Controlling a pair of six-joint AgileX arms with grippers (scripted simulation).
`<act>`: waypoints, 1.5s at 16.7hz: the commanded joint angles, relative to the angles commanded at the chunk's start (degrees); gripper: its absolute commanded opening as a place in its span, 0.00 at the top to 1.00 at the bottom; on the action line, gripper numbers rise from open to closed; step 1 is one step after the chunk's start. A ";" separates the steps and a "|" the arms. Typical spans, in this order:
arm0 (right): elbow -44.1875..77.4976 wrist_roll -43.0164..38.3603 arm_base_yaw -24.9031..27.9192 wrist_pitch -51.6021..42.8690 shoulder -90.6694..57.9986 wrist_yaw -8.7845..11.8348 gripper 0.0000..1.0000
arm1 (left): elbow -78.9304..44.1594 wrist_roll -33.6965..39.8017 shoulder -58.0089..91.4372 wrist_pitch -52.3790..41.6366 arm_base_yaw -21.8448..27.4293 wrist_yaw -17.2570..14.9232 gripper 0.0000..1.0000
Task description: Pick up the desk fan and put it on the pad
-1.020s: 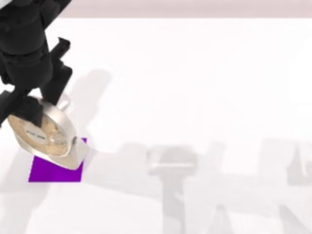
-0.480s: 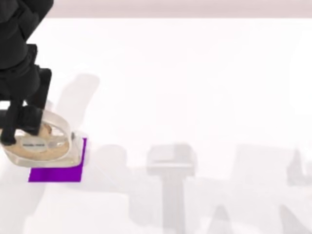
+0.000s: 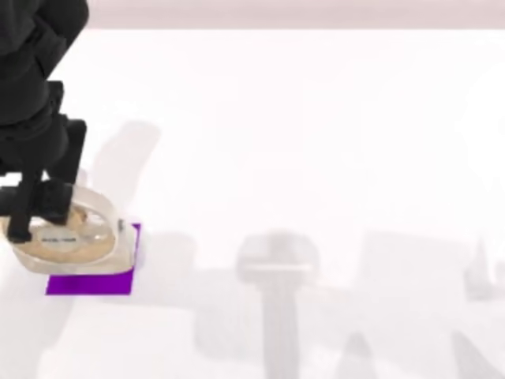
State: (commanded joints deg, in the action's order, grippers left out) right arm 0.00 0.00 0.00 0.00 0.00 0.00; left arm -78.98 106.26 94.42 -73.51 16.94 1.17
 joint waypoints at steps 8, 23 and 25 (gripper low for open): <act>0.00 0.00 0.00 0.00 0.00 0.00 0.00 | 3.73 -0.30 0.50 4.22 -0.34 0.00 0.92; 0.00 0.00 0.00 0.00 0.00 0.00 0.00 | 3.73 -0.30 0.50 4.22 -0.34 0.00 0.00; 0.00 0.00 0.00 0.00 0.00 0.00 0.00 | 3.73 -0.30 0.50 4.22 -0.34 0.00 0.00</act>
State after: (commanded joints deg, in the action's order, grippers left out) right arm 0.00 0.00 0.00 0.00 0.00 0.00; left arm -75.25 105.96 94.92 -69.29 16.60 1.17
